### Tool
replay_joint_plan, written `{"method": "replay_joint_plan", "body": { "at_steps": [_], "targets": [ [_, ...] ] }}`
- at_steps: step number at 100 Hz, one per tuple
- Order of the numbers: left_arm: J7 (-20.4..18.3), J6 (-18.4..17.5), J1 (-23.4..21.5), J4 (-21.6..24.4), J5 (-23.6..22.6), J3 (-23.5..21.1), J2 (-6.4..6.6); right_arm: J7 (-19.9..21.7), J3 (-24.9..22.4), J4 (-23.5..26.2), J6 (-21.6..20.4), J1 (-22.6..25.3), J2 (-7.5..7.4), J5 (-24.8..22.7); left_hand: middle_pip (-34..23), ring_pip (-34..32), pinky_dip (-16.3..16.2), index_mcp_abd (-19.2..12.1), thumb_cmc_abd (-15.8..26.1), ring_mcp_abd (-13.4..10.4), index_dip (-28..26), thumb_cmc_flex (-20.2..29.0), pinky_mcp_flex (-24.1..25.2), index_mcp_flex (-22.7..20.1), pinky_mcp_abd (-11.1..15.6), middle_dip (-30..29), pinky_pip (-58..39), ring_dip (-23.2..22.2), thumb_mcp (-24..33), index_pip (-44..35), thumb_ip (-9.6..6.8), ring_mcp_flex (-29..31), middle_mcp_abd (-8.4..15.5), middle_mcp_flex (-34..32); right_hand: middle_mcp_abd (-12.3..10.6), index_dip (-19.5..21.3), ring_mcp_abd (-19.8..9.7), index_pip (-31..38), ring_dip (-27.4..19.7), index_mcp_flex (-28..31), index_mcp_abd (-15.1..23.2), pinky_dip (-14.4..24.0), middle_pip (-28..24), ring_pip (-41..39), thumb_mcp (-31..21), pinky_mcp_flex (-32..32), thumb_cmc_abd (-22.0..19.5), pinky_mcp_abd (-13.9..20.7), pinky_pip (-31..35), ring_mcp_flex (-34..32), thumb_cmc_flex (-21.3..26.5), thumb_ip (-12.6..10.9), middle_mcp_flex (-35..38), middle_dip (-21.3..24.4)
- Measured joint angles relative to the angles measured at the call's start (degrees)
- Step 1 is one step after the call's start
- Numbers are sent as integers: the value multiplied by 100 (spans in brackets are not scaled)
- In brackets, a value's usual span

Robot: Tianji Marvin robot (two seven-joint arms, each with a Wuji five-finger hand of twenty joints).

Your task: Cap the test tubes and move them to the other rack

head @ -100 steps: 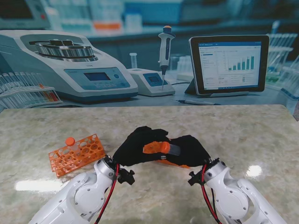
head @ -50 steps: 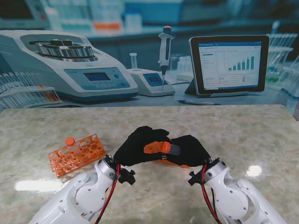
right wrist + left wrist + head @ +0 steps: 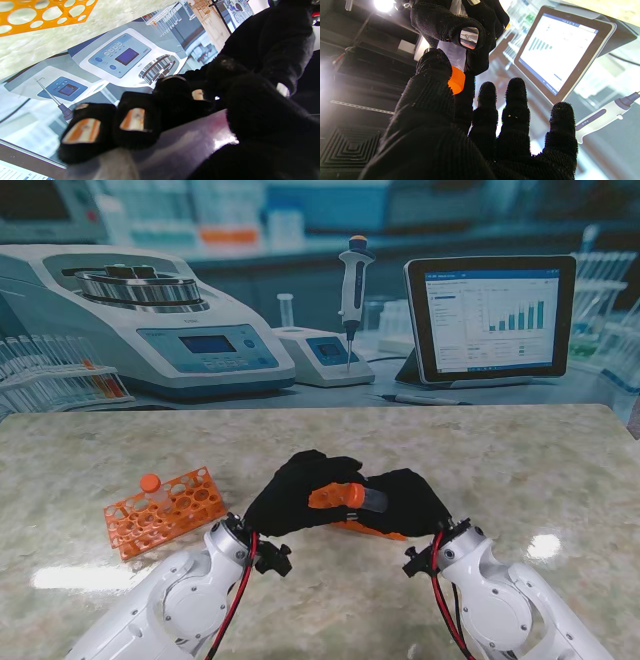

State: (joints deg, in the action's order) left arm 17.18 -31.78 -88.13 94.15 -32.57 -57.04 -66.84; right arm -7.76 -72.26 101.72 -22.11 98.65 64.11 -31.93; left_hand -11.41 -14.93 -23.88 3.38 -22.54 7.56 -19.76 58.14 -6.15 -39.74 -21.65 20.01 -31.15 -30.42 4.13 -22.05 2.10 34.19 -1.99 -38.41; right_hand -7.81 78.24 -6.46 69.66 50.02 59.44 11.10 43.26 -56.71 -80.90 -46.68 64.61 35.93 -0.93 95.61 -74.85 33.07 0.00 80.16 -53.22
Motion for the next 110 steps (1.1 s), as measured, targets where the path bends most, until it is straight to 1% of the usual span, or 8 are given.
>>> {"method": "replay_joint_plan", "body": {
  "at_steps": [14, 38, 48, 56, 64, 78, 80, 110],
  "targets": [
    [-15, 1, 13, -2, 1, 7, 0, -14, 0, -2, -1, 3, 0, 4, 0, 0, 0, -2, -22, 0, 41, 4, 0, 0, 0, 0, -8, 0, 0, 0, 0, 0, 0, 0, 0, 0, 0, 0, 0, 0, 0, 0, 0, 0, 0, 0, 0, 0, 0, 0, 0, 0, 0, 0],
    [-34, -6, 15, -4, -93, -14, 7, -24, -3, -3, -1, 16, 2, 4, 0, 0, 0, -125, -71, -1, 136, 105, 0, 64, 0, 0, -9, 0, 0, 0, -18, 0, 0, 4, 0, 0, 0, 0, 0, 0, 0, 0, 0, 0, 0, 0, 0, 0, 0, 0, 0, 0, 0, 0],
    [-69, -13, -2, 3, -152, -51, 13, -23, -4, -1, -1, 22, 3, 2, 0, 0, 0, -224, -187, -6, 139, 105, 7, 156, 0, 0, -9, 0, 527, 103, -18, 0, 0, 29, 0, 0, 0, 0, 0, 0, 0, 6, 0, 0, 0, 0, 0, 0, 0, 0, 0, 0, 0, 0],
    [-85, -18, -13, 8, -178, -65, 24, -22, -4, 6, -1, 25, 5, 2, 0, 0, 0, -276, -223, -19, 242, 26, 19, 232, 0, 0, -9, 0, 1120, 166, -18, 0, 0, 64, 0, 0, 0, 0, 0, 0, 0, 6, 0, 0, 0, 0, 0, 0, 0, 0, 0, 0, 0, 0],
    [-88, -23, -20, 10, -200, -78, 34, -18, -9, 14, -1, 28, 5, 3, 2, 2, 0, -335, -191, -23, 374, 13, 19, 245, 0, 0, -9, 0, 1424, 171, -45, -1, 0, 68, 0, 0, 0, 0, 0, 0, 0, 6, 0, 0, 0, 0, 0, 0, 0, 0, 0, 0, 0, 0],
    [-90, -41, -22, 11, -217, -92, 43, -17, -15, 25, -10, 31, 6, 8, 62, 49, 0, -384, -152, -26, 414, 13, 31, 314, 0, 0, -9, -1, 1482, 260, -51, -2, 0, 193, 0, 0, 0, 0, 0, 0, 0, 6, 0, 0, 0, 0, 0, 0, 0, 0, 0, 0, 0, 0],
    [-92, -43, -22, 11, -219, -95, 44, -17, -16, 26, -11, 31, 6, 8, 80, 53, 0, -387, -152, -27, 429, 13, 31, 340, 0, 0, -9, -1, 1483, 261, -51, -100, 0, 198, 0, 0, 0, 0, 0, 0, 0, 6, 0, 0, 0, 0, 0, 0, 0, 0, 0, 0, 0, 0],
    [-102, -31, -52, 70, -263, -155, 52, -8, -35, 49, -18, 31, 7, 10, 92, 62, 0, -397, -150, -29, 675, 13, 81, 338, 0, -15, -9, -1, 1551, 515, -51, -113, 0, 266, -1, 0, 0, 0, 0, 0, 2, 6, 0, 0, 0, 0, 0, 0, 0, 0, 0, 0, 0, 0]
  ]
}}
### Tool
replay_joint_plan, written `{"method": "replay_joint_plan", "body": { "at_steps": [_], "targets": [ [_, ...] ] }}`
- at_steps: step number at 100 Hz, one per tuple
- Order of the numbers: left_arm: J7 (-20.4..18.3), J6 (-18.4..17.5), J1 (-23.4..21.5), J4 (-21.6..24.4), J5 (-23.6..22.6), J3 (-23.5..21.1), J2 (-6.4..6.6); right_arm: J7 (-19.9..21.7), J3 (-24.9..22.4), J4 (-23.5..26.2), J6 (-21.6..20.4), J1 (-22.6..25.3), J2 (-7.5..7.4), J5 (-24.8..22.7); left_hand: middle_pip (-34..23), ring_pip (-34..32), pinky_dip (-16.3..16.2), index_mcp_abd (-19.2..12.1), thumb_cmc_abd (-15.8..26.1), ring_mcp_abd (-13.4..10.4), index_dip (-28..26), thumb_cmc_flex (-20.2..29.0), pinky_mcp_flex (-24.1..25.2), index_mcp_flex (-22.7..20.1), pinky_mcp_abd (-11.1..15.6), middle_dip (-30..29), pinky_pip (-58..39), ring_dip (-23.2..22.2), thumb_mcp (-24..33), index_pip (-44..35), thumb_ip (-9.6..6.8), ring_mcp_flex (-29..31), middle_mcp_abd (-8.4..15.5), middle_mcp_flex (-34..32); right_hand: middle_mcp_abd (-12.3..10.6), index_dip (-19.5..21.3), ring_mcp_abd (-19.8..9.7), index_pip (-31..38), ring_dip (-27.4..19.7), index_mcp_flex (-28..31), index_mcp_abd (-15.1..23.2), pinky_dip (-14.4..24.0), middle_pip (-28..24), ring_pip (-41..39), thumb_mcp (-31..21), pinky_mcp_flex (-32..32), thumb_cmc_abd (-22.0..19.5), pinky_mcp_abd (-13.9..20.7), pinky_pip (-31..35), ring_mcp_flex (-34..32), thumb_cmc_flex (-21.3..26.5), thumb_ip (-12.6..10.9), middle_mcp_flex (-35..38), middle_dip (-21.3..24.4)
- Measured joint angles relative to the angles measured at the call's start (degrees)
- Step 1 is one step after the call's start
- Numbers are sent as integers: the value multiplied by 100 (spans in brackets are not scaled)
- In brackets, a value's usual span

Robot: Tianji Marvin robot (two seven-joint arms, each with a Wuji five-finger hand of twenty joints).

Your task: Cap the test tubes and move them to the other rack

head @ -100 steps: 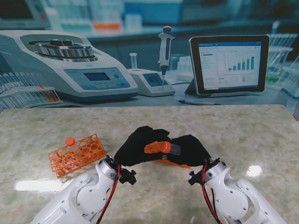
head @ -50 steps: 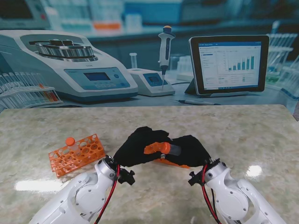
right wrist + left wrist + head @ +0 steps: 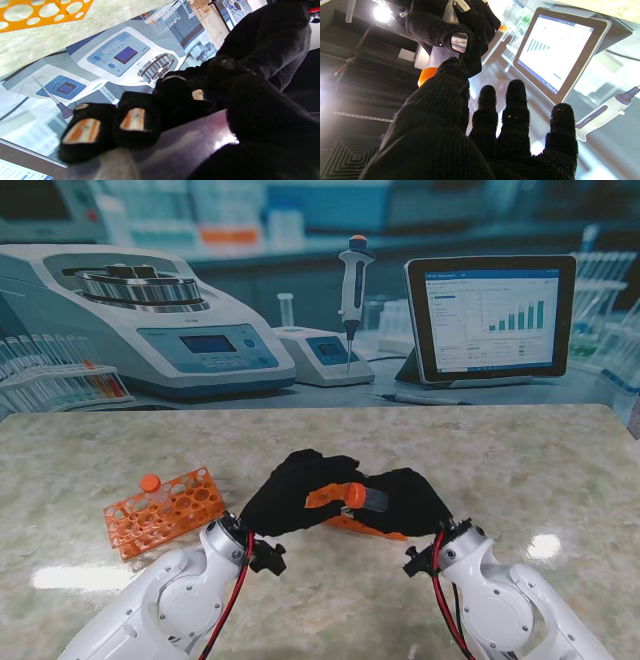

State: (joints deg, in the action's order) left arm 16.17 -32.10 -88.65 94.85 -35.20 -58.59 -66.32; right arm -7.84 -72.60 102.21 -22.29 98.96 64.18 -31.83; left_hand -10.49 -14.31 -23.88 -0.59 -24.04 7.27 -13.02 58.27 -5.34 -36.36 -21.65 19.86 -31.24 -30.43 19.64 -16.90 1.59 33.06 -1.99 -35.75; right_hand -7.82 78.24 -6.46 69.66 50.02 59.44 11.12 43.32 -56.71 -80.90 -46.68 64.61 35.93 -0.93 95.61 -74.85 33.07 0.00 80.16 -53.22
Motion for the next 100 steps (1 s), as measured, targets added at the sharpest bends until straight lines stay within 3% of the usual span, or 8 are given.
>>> {"method": "replay_joint_plan", "body": {
  "at_steps": [70, 79, 89, 100],
  "targets": [
    [-52, 106, -78, 190, -64, -270, 16, 6, -18, 9, -19, 18, 0, 1, 69, 30, 0, 91, 168, -4, 233, 2, 48, 217, 4, -59, 0, 40, 4, 346, -1, -162, 0, 232, 0, 0, 0, 0, 0, 0, 0, 0, 0, 0, 0, 0, 0, 0, 0, 0, 0, 1, 0, 0],
    [-50, 106, -102, 213, -63, -313, 20, 6, -18, 9, -19, 18, 0, 1, 86, 73, 0, 201, 383, -4, 240, 4, 88, 220, 6, -60, 0, 40, -7, 402, -1, -228, -1, 232, 0, 1, 0, 0, 0, 0, 0, 0, 0, 0, 0, 0, 0, 0, 0, 0, 0, 1, 0, 0],
    [-68, 98, -143, 253, -8, -365, 22, 6, -14, 9, -18, 18, 0, 0, 130, 83, 0, 316, 741, -4, 290, 8, 144, 221, 17, -60, 1, 41, -525, 410, -9, -304, -59, 306, 0, 1, 0, 0, 0, 0, 0, 0, 0, 0, 0, 0, 0, 0, 0, 0, 0, 3, 0, 0],
    [-154, 81, -220, 329, 115, -416, 29, 6, -12, 9, -18, 18, -1, -2, 142, 83, 0, 330, 821, -4, 290, 5, 166, 221, 19, -60, 9, 41, -688, 410, -12, -304, -80, 363, 0, 1, 0, 1, 0, 0, 1, 0, 0, 0, 0, 0, 0, 0, 0, 0, 0, 4, 0, 0]
  ]
}}
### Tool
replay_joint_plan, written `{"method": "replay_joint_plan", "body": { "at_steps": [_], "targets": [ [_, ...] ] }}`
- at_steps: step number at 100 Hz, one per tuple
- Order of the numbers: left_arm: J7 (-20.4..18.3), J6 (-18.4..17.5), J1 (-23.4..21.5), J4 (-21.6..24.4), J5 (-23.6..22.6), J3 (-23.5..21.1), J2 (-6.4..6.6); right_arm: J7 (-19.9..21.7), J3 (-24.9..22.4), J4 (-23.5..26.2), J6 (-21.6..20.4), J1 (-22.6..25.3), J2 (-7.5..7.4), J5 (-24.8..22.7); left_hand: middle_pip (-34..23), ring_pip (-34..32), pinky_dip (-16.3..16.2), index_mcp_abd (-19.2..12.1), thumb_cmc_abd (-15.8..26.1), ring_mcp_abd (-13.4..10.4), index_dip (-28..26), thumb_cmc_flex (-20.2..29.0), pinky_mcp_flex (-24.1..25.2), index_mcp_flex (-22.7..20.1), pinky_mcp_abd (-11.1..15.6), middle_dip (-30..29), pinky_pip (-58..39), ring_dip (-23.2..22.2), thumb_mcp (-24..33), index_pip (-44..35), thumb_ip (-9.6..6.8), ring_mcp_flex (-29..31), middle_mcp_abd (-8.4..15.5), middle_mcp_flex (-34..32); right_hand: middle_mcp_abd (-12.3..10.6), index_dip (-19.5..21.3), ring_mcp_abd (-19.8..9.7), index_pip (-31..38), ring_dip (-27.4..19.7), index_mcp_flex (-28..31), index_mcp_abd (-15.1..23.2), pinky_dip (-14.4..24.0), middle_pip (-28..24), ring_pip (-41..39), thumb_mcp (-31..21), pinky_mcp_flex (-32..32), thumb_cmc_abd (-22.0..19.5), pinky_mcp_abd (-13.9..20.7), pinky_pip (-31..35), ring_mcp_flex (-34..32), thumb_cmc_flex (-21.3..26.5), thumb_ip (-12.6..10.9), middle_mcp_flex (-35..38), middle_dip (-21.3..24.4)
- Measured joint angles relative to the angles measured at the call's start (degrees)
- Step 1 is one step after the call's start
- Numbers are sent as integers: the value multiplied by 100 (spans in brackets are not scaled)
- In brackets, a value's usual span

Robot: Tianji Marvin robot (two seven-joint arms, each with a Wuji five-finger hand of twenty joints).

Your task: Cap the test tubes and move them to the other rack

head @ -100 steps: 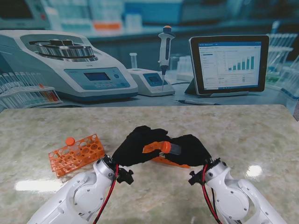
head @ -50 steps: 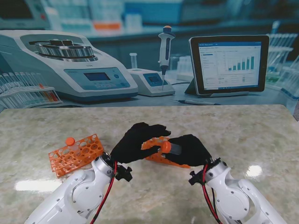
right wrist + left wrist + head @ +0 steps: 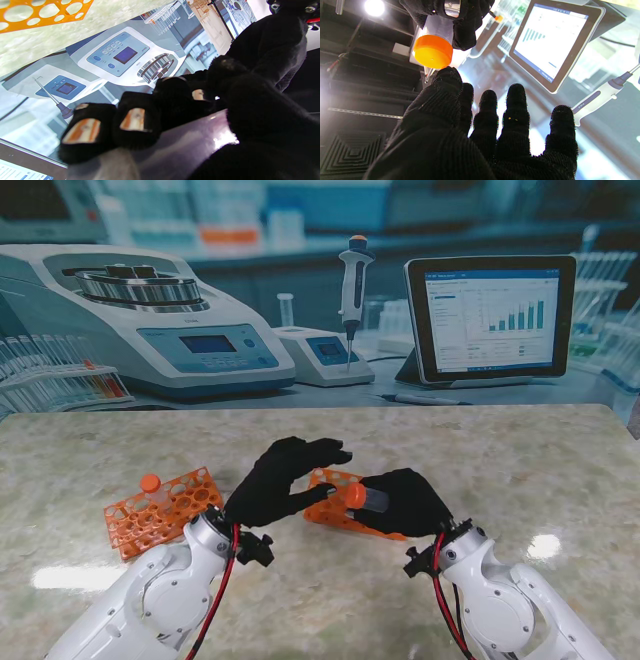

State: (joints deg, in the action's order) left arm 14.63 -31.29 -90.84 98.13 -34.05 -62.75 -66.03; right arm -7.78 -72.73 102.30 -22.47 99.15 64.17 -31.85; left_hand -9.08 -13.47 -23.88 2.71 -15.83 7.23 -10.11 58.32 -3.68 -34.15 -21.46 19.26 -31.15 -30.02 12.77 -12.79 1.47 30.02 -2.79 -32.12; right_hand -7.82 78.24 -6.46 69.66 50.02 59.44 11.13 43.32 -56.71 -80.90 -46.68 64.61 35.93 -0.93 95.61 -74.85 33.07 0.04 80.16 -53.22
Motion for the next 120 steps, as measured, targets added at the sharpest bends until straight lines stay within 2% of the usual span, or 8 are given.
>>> {"method": "replay_joint_plan", "body": {
  "at_steps": [4, 13, 23, 31, 47, 62, 87, 120],
  "targets": [
    [-14, -15, -28, 25, -2, -11, 6, 0, 0, 0, 0, 0, 0, -2, 0, 0, 0, 105, 19, 0, 0, -7, 0, -9, 0, 0, 1, 1, -70, 0, -1, 0, -1, 0, 0, 0, 0, 0, 0, 0, 0, 0, 0, 0, 0, 0, 0, 0, 0, 0, 0, 3, 0, 0],
    [-32, -68, -87, 78, -29, -25, 23, -8, 0, 0, 0, 0, 1, -8, 0, 1, 0, 117, 76, 0, 0, -76, 1, -86, 1, 0, 18, 1, -249, 0, -5, 0, -1, 0, 0, 0, 0, 0, 0, 0, 0, 0, 0, 0, 0, 0, 0, 0, 0, 0, 0, 37, 0, 0],
    [-29, -119, -150, 133, -76, -41, 31, -20, 0, 0, 0, 0, 2, -17, 0, 7, 0, 204, 77, 0, -320, -83, 1, -117, 2, 0, 67, 1, -335, -112, -10, -57, -2, 0, 0, 0, 0, 0, 0, 0, 1, 0, 0, 0, 0, 0, 0, 0, 0, 0, 0, 37, 0, 0],
    [-25, -146, -198, 165, -90, -55, 32, -26, 0, 0, 0, -1, 2, -22, -1, 7, 0, 259, 134, 0, -671, -281, 1, -99, 5, 0, 90, 1, -496, -343, -8, -57, -3, 72, 0, 0, 0, 0, 0, 0, 1, 0, 0, 0, 0, 0, 0, 0, 0, 0, 0, 38, 0, 0],
    [-10, -161, -270, 193, -92, -59, 34, -44, 7, -1, 2, -7, 2, -41, -11, 7, 0, 266, 134, 0, -1727, -360, 1, 415, 9, 71, 135, 1, -563, -1218, -9, -57, -4, 218, 0, 0, 0, 0, 0, 0, 1, 0, 0, 0, 0, 0, 0, 0, 0, 0, 0, 38, 0, 0],
    [25, -137, -284, 194, -150, -37, 37, -49, 14, -3, 9, -12, 2, -49, -20, 7, 0, 270, 4, 0, -2152, -500, -1, 703, 9, 131, 139, 1, -602, -1684, -8, -57, -6, 285, 0, 0, 0, 0, 0, 0, 2, 0, 0, 0, 0, 0, 0, 0, 0, 0, 0, 38, 0, 0],
    [64, 20, -147, 162, -165, 174, 46, -49, 23, -4, 11, -18, 3, -49, -28, 7, 0, 273, -166, 0, -2366, -645, -3, 769, 9, 141, 140, 1, -555, -1932, -6, -57, -9, 350, 0, 0, 0, 0, 0, 0, 2, 0, 0, 0, 0, 0, 0, 0, 0, 0, 0, 39, 0, 0],
    [140, 108, 43, 64, -368, 349, 43, -41, 25, -4, 11, -19, 2, -49, -85, -1, 0, 329, -175, 0, -2676, -660, -25, 896, 9, 154, 141, -37, -283, -2357, -1, -57, -14, 352, -1, 0, 0, 0, 0, 0, 2, 0, 0, 0, 0, 0, 0, 0, 0, 0, 0, 40, 0, 0]
  ]
}}
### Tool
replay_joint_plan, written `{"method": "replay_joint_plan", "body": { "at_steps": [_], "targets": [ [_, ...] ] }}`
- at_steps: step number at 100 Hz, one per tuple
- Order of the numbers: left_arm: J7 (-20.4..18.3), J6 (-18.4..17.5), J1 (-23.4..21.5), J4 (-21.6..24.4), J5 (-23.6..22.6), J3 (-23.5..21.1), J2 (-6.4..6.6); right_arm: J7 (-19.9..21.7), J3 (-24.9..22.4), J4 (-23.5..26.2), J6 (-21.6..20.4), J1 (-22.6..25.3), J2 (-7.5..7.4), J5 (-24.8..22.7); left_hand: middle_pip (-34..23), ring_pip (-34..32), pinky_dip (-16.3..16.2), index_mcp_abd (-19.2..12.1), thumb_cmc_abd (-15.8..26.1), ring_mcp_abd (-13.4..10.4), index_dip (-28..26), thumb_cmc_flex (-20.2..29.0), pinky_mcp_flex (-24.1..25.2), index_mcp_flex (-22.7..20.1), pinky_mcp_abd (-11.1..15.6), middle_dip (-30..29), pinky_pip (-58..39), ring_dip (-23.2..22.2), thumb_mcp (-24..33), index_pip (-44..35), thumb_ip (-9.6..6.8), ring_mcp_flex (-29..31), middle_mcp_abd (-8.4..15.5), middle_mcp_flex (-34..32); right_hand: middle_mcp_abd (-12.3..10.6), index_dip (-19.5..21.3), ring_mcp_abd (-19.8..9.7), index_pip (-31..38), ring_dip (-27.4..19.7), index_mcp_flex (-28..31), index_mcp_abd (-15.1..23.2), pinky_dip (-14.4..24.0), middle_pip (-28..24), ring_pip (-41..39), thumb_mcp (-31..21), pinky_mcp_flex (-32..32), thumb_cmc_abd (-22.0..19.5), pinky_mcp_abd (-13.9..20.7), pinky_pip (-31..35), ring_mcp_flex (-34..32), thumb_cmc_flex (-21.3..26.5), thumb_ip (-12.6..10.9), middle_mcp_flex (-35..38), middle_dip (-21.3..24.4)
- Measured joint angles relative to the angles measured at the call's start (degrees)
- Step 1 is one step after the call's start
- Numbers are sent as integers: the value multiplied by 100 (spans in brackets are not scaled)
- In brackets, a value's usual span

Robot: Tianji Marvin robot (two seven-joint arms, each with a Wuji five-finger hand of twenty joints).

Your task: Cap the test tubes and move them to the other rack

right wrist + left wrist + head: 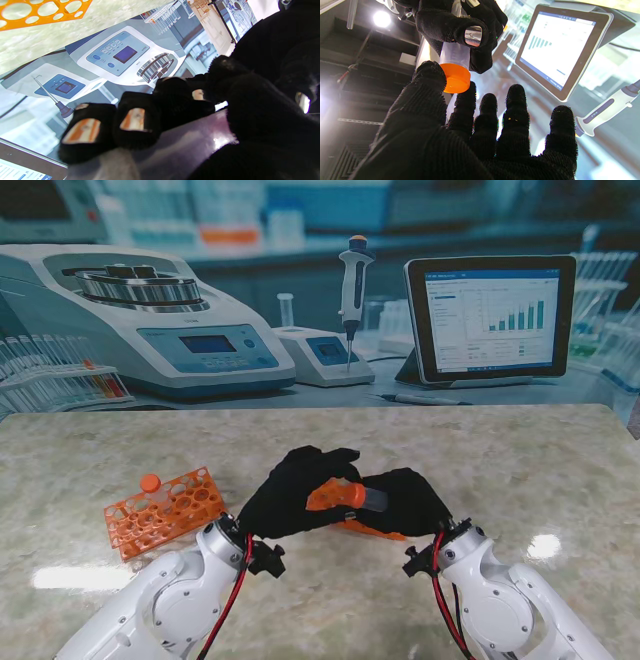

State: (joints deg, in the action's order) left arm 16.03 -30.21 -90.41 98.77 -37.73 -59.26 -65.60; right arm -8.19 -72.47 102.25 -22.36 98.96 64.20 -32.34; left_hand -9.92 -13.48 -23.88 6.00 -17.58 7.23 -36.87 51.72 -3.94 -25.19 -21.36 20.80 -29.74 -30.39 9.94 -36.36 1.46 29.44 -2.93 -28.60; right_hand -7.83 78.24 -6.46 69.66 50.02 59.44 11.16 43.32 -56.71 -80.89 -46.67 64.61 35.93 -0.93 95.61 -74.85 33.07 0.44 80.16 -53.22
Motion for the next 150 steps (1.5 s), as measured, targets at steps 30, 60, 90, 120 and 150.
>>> {"method": "replay_joint_plan", "body": {
  "at_steps": [30, 60, 90, 120, 150],
  "targets": [
    [28, -10, 40, -50, 14, 25, -10, 11, -10, 4, 0, 2, -2, -4, -12, -20, 0, 7, -2, 0, -128, 238, -40, 75, -24, 49, 0, -5, -388, -434, 33, 0, -20, -12, 0, 0, 0, 0, 0, 0, 0, 0, 0, 0, 0, 0, 0, 0, 0, 0, 0, 0, 0, 0],
    [13, -2, 97, -83, 125, 83, -14, 18, -23, 4, 6, 5, -4, -4, -90, -100, 0, 23, -1, 0, 169, 576, -66, 80, -48, 52, 0, -31, -715, -597, 36, 138, -44, -248, 0, 0, 0, 0, 0, 0, 1, 0, 0, 0, 0, 0, 0, 0, 0, 0, 0, 1, 0, 0],
    [177, -59, 134, -144, 58, 127, -42, 17, -41, 4, 11, 11, -6, -2, -203, -175, 0, 66, -62, 0, 815, 928, -152, -207, -61, 61, 0, -80, -938, -432, 53, 277, -40, -533, 0, 0, 0, 0, 0, 0, 1, 0, 0, 0, 0, 0, 0, 0, 0, 0, 0, 1, 0, 0],
    [372, -128, 196, -220, -96, 166, -64, 7, -38, -2, 24, 14, -8, 3, -235, -182, 0, 69, -425, -19, 1192, 940, -271, -623, -68, 61, -100, -81, -609, -83, 177, 478, 72, -738, 0, 0, 0, 0, 0, 0, 1, 0, 0, 0, 0, 0, 0, 0, 0, 0, 0, 0, 0, 0],
    [429, -170, 206, -244, -197, 177, -67, 12, -43, -5, 34, 19, -10, 3, -301, -177, 0, -121, -750, -92, 1277, 952, -280, -740, -68, 61, -224, -428, 325, 589, 401, 538, 259, -738, 0, 0, 0, 0, 0, 0, 1, 0, 0, 0, 0, 0, 0, 0, 0, 0, 0, 1, 0, 0]
  ]
}}
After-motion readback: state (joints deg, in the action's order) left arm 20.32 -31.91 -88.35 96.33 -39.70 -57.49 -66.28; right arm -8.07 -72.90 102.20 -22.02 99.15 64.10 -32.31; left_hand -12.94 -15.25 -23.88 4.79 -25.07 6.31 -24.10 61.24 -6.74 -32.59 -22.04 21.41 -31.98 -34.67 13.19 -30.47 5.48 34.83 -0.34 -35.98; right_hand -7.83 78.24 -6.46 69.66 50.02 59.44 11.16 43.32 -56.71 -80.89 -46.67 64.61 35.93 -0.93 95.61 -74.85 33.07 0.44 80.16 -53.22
